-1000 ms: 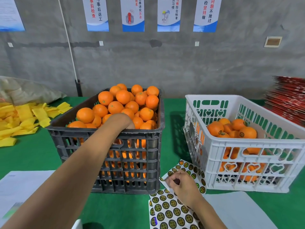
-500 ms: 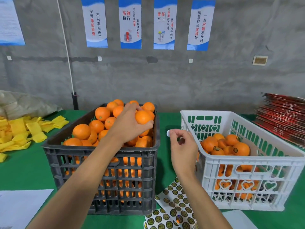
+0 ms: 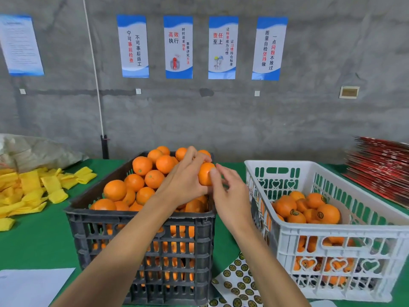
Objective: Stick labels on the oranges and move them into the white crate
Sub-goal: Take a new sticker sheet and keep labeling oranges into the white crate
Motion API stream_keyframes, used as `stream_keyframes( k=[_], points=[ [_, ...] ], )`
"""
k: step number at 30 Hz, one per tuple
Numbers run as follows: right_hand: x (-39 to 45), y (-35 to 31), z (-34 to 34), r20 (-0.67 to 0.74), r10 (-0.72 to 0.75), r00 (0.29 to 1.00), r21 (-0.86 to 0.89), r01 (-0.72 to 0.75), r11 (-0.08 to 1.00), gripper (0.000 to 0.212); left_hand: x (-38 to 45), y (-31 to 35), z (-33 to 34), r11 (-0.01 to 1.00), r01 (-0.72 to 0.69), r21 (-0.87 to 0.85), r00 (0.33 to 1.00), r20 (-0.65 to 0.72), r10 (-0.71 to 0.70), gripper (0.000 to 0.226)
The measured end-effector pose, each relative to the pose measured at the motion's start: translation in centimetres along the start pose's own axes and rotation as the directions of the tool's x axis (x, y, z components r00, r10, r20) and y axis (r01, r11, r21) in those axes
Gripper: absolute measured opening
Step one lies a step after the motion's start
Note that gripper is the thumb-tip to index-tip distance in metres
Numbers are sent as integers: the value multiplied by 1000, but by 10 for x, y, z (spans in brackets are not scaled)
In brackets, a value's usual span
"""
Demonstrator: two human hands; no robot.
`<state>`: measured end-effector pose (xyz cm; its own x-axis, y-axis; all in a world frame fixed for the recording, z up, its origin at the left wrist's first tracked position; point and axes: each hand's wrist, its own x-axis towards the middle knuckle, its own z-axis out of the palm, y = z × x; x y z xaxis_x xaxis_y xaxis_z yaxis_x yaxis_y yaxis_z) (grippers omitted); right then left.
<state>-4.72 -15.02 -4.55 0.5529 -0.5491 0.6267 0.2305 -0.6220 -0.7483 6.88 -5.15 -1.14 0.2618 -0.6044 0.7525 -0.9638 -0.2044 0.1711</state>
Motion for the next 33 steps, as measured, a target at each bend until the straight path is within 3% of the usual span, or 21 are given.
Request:
stream_keyframes(
  k=[2,3,4,5,7,8,10,11,12,13,15,16,18,20,22,26,30,33],
  points=[
    [0,3,0,52,90,995,-116,-83,990,63,7,5,6,996,-80,51,997,-13,80,57],
    [2,4,-2,13,166,986,-51,-165,985,61,13,9,10,990,-123,75,992,-10,124,55],
    [6,4,-7,-44,268,962,122,-261,958,50,17,15,16,983,-164,82,986,12,164,55],
    [11,6,-11,-65,417,907,388,-362,848,38,21,20,22,978,-199,57,979,47,197,56],
    [18,7,-23,21,627,779,815,-376,441,37,29,24,34,978,-200,-57,976,79,204,55],
    [20,10,-29,38,665,746,895,-321,309,47,31,22,40,983,-148,-109,986,66,156,50],
    [22,16,-39,-15,709,705,945,-223,241,61,34,6,44,985,91,-145,992,103,-76,31],
    [21,20,-42,-50,721,691,949,-192,250,61,34,-8,44,960,262,-99,946,222,-236,20],
    [21,23,-45,-68,725,686,948,-181,261,59,31,-19,44,913,407,15,840,385,-381,14],
    [21,25,-46,-79,720,689,942,-185,280,56,28,-28,44,866,475,158,690,543,-478,16],
    [18,32,-45,-97,682,725,908,-216,358,50,25,-33,46,814,444,375,396,733,-553,17],
    [15,35,-41,-104,651,752,877,-240,416,48,26,-30,48,811,405,423,322,764,-559,28],
    [5,41,-31,-102,598,795,818,-275,505,45,29,-24,55,800,388,459,273,771,-575,61],
    [-6,46,-23,-73,589,805,795,-309,521,46,31,-21,59,779,385,495,214,774,-597,73],
    [-16,54,-18,-47,587,808,772,-343,535,48,31,-25,61,769,324,551,171,765,-620,74],
    [-41,74,-9,32,610,792,699,-453,553,47,27,-35,55,709,151,689,202,680,-705,60],
    [-74,99,-14,112,683,722,629,-584,514,32,22,-37,52,691,211,691,157,674,-722,60],
    [-103,119,-20,110,670,734,391,-652,650,17,24,-27,52,708,239,665,146,696,-703,66]
  ],
)
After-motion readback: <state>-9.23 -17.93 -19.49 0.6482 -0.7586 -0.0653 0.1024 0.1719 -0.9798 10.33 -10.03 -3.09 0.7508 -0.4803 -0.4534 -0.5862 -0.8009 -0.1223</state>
